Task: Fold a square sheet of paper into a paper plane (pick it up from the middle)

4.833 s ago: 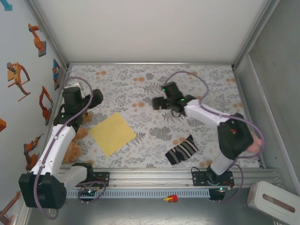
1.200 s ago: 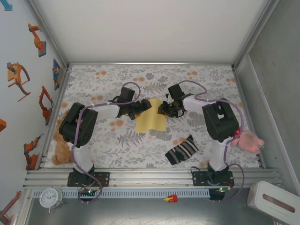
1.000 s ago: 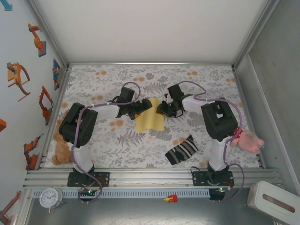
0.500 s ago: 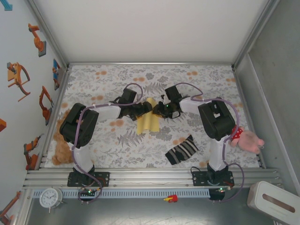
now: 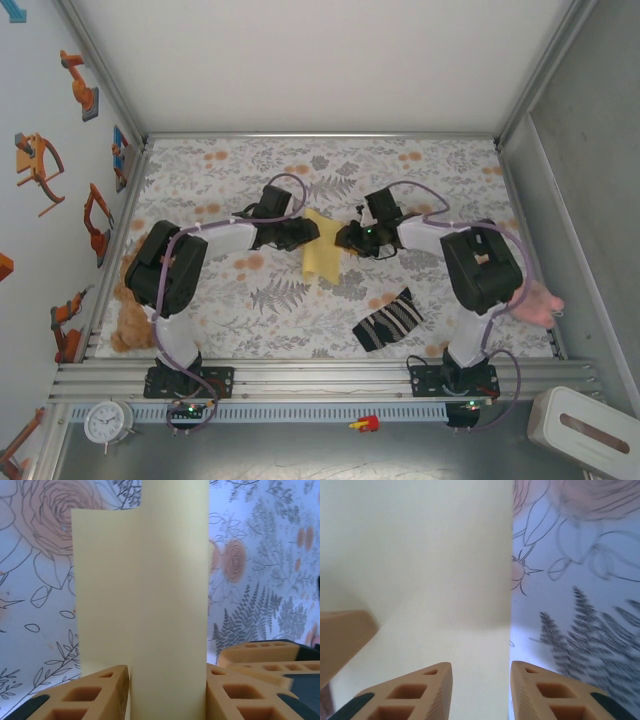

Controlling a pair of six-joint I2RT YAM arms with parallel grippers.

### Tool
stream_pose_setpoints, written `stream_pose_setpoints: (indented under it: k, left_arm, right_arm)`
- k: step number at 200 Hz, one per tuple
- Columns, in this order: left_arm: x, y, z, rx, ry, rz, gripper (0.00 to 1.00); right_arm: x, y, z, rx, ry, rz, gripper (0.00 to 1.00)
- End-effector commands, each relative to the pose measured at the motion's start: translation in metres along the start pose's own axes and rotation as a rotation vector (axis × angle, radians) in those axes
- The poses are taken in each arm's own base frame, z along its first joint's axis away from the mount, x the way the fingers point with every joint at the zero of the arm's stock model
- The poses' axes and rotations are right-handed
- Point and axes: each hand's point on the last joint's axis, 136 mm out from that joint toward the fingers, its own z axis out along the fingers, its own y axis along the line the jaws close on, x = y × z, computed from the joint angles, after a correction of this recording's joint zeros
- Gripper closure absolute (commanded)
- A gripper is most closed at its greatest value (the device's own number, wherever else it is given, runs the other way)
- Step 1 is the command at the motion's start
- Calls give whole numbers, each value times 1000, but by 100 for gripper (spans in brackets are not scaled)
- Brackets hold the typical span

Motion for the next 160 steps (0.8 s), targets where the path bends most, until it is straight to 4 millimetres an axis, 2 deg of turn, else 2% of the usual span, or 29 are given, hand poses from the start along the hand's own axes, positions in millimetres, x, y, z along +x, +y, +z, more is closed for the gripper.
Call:
stream_pose_setpoints:
  k: [1,15,63,104,137,160]
  left_arm:
    - [-18,-36,-33,100,-56,82,62]
    - [-23,-48,-47,148,-73,90,64]
    - [-46,-87,-100,389,-132,25,65]
    - [-54,-119,-129,558,-129,2,65]
    - [-55,-131,-135,623,-106,-15,65]
    - [-55,-138,-136,665,-87,-17,66]
  right_arm:
    - [-28,32,-37,-119,-125,-47,57]
    - [-32,42,-49,-189,-138,-52,49]
    - [-43,86,-83,-450,-176,-76,30]
    - [-46,115,-96,-567,-154,-105,27]
    - [-44,137,-107,-648,-109,-149,27]
    - [-44,144,-112,-669,-95,-170,27]
